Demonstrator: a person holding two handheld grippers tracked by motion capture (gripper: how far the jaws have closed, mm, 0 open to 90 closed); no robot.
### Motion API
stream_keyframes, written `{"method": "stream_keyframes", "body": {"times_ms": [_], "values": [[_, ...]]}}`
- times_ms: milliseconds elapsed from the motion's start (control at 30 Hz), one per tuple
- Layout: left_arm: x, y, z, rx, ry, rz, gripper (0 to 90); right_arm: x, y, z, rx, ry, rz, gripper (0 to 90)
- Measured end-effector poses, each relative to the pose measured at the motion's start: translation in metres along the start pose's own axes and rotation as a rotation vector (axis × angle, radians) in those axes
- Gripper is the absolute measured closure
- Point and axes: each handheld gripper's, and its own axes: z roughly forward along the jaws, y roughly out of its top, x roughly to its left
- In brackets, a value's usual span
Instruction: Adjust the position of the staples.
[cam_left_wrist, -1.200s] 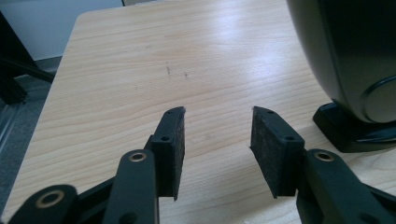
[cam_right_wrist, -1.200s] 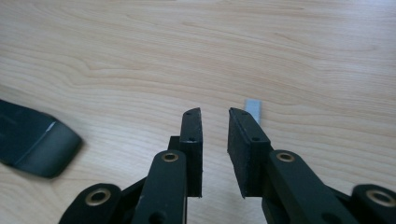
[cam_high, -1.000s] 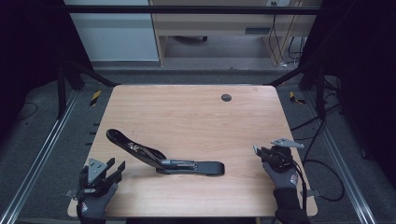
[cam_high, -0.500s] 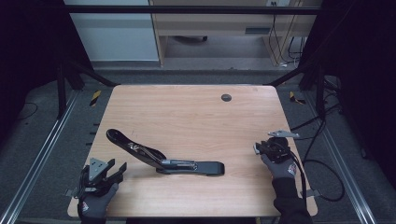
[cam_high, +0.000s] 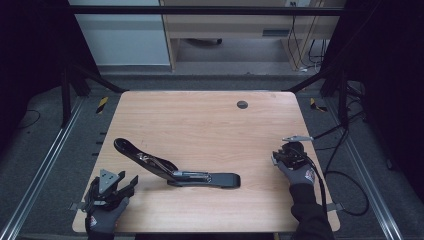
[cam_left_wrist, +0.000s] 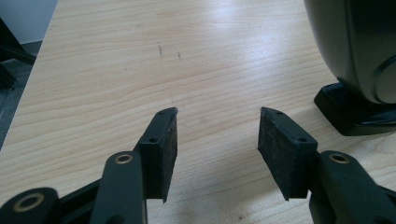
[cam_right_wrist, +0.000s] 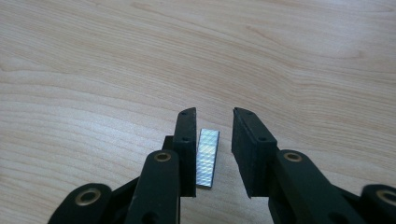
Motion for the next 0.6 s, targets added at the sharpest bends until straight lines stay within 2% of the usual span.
{"method": "stream_keyframes", "body": {"times_ms": [200,467,600], "values": [[0.001,0.0,0.0,0.0,0.002,-0.002,46.8,0.003,-0.002,0.006,0.036,-0.006,-0.018,71.3],[0.0,0.0,0.0,0.004,-0.002,-0.002,46.4,0.005,-0.004,0.013,0.074,-0.015,-0.019,71.3],[0.0,0.0,0.0,0.006,-0.004,0.001,46.5,0.004,-0.005,0.015,0.088,-0.018,-0.026,74.4]]}}
